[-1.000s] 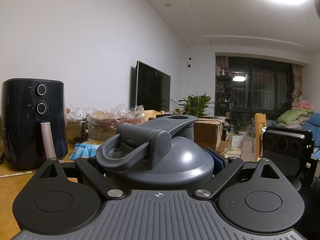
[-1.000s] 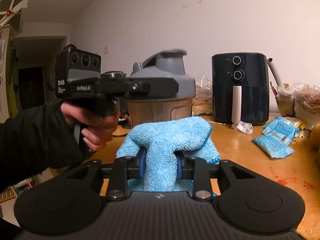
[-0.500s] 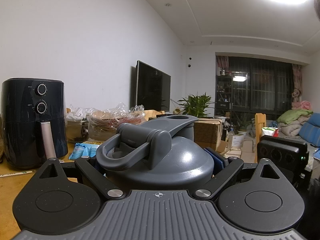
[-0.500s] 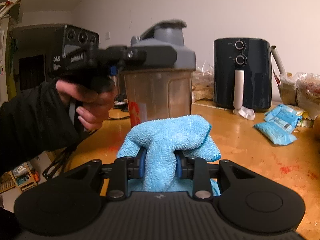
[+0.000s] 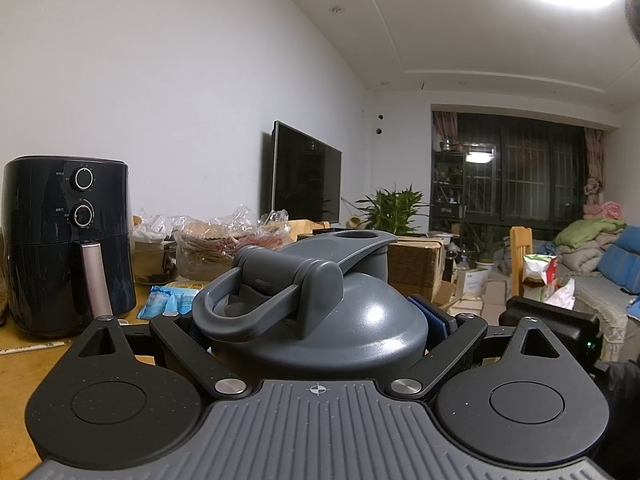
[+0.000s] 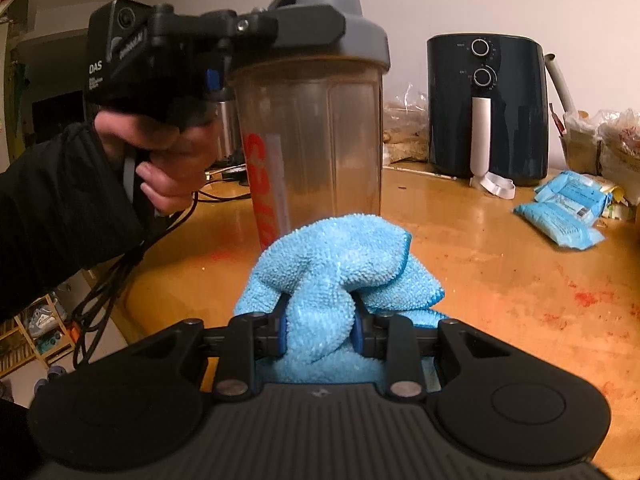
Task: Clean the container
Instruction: 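Lift the shaker bottle up off the blue cloth with the left tool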
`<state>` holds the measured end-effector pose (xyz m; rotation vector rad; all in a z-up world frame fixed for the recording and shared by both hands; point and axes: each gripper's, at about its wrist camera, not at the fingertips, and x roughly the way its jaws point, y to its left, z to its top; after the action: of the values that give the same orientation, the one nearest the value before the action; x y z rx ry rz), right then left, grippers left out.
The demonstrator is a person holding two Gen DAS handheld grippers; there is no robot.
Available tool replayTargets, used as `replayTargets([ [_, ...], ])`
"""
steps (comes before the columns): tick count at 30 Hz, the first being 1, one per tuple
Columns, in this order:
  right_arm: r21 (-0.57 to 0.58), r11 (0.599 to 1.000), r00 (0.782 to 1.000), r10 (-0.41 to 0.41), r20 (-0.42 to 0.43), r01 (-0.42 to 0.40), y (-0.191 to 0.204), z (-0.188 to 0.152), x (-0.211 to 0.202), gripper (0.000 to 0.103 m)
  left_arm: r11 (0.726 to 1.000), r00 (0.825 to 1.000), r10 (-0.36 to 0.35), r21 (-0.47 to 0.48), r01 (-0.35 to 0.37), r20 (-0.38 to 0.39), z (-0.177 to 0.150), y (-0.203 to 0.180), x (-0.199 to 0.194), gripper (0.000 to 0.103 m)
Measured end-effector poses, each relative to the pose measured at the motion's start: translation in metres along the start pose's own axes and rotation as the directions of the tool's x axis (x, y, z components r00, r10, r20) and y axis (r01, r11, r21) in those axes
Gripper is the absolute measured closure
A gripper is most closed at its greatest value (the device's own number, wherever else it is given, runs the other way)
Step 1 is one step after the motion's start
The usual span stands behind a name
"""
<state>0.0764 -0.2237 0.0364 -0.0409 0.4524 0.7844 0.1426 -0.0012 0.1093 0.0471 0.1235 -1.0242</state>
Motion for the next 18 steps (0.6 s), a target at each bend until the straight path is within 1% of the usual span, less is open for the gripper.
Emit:
replayTargets([
  [18,0.004,1.0,1.0,0.007,0.01,-0.007,-0.0014,-0.0003,-0.0004,0.079,1.0,1.0,0.0,-0.002,0.0,-0.001,-0.0008,-0.0005,0.0004,0.008],
])
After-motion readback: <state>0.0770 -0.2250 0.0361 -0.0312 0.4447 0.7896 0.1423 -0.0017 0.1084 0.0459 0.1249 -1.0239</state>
